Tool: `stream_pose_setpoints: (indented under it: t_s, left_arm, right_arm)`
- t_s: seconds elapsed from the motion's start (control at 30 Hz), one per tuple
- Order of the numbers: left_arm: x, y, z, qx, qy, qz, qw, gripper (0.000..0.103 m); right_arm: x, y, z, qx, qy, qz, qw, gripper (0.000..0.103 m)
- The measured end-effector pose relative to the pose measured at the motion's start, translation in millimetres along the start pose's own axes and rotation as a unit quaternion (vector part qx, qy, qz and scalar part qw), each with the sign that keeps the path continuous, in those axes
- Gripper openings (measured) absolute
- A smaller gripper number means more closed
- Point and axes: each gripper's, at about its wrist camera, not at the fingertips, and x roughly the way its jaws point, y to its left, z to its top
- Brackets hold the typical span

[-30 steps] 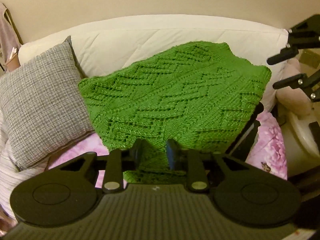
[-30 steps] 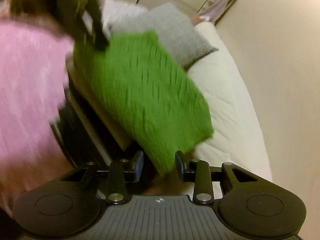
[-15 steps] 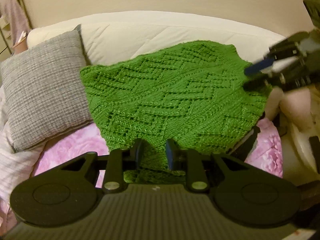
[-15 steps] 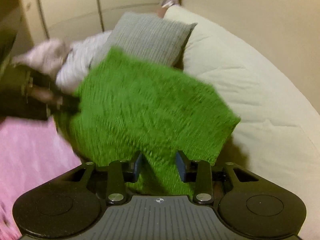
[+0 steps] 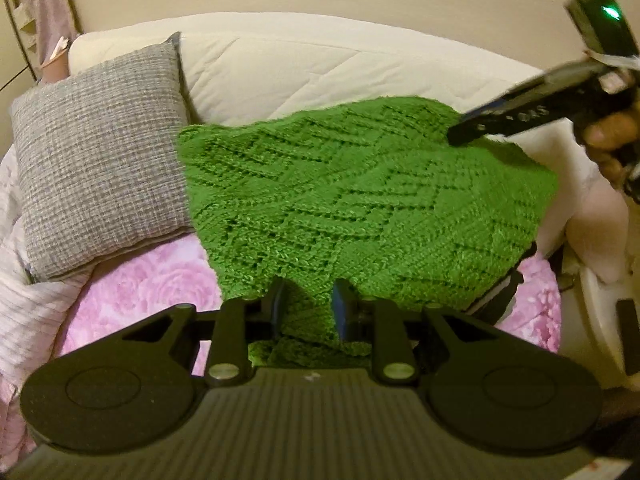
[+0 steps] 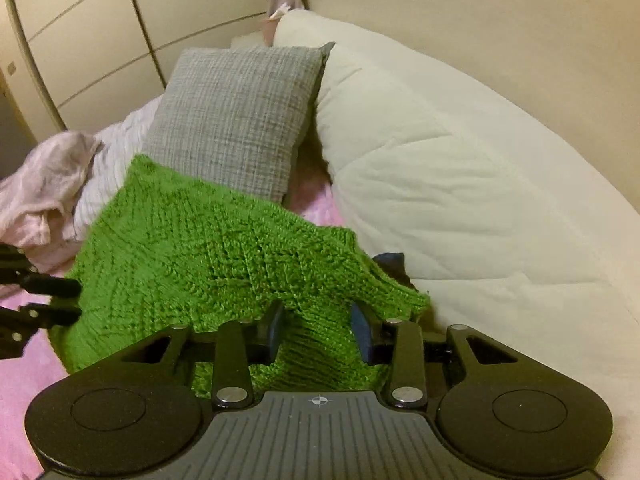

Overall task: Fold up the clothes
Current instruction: 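Open both grippers, release the vest and pull back from the stack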

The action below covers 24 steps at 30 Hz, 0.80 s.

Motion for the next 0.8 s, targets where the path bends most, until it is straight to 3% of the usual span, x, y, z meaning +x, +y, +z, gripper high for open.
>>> stream_pose_setpoints:
  t_s: [0.2,0.43,0.5,0.63,0.7,0.8]
  left_arm:
    - [-25.2,5.6,-0.7,-0.049,-0.034,0.013,0.9981,0.025]
    - [-41.7,-0.8,-3.0,-0.075,-0.041,0.035,0.9958,0.027]
    - [-44.9,-6.9,-4.6,-0.078,-0.036,0.044,0.9954,0.033]
    - [-59.5,-21.3,-12.5,-0.095,-0.034,0.062,0.9930,0.060]
    - [-67.2,-27.7,-19.5,-0.102,-0.038,0.064,0.9920,0.065]
    - [-80.7,-38.7,-34.9,-0.112,-0.040,0.072,0.9903,0.079]
  right_arm:
    - [-36.2,5.3,-14.5,0.015,-0.039,-0.009,0.999,0.054]
    - [-41.0,16.6,-35.3,0.032,-0.028,0.008,0.999,0.057]
    - [-45.7,17.4,-39.2,0.037,-0.025,0.006,0.999,0.058]
    - [-60.8,23.5,-44.5,0.048,-0.028,0.003,0.998,0.064]
    - [-73.0,28.6,-47.7,0.053,-0.040,-0.006,0.998,0.080]
    - [-93.8,40.5,-56.9,0.062,-0.059,-0.031,0.996,0.088]
